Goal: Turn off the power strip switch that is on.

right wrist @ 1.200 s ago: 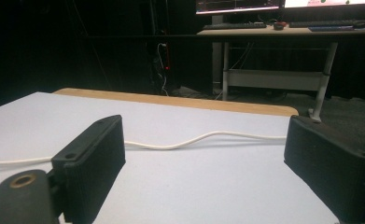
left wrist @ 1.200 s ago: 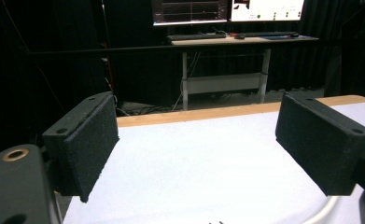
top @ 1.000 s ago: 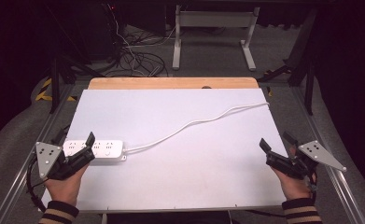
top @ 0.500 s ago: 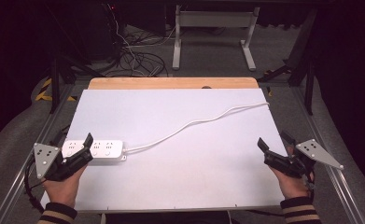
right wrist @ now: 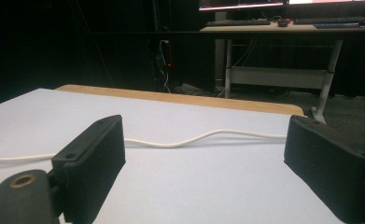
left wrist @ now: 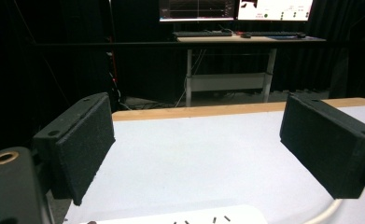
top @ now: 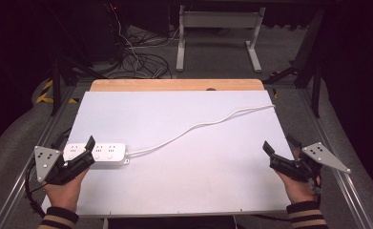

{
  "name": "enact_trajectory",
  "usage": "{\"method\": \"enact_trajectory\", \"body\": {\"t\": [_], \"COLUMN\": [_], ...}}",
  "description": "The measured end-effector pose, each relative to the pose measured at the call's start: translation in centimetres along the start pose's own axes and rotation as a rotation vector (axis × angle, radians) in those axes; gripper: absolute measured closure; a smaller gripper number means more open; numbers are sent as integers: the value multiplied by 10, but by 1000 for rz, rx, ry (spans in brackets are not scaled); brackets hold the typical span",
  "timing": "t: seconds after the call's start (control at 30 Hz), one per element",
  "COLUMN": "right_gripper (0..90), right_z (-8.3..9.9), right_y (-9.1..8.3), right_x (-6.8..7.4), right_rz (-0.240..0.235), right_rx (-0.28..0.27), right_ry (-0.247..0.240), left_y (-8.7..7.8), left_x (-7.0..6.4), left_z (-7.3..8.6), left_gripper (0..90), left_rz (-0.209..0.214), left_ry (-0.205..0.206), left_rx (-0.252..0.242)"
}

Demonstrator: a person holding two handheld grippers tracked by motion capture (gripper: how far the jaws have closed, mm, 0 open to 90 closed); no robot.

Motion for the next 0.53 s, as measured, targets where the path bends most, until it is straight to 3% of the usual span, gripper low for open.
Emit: {"method": "enact_trajectory", "body": {"t": [0.53], "right_gripper": [134], "right_z": [1], "right_y": [-1], "right_x": [-1], "right_rz": [5], "right_rx": [4], "right_ry": [-1], "left_y": [4], "left_x": [-1], "left_z": [0], "left_gripper": [102], "left_rz": [7], "left_ry": [-3], "left_rx": [13]}}
Point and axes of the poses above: each handheld gripper's, and its own axes: y roughly forward along the jaws, z roughly out of its underside, x roughly to its left, the point moved 2 cm from there along y, roughly forward along the jaws, and after that the axes turned 9 degrees about y, right-handed, at the moved point
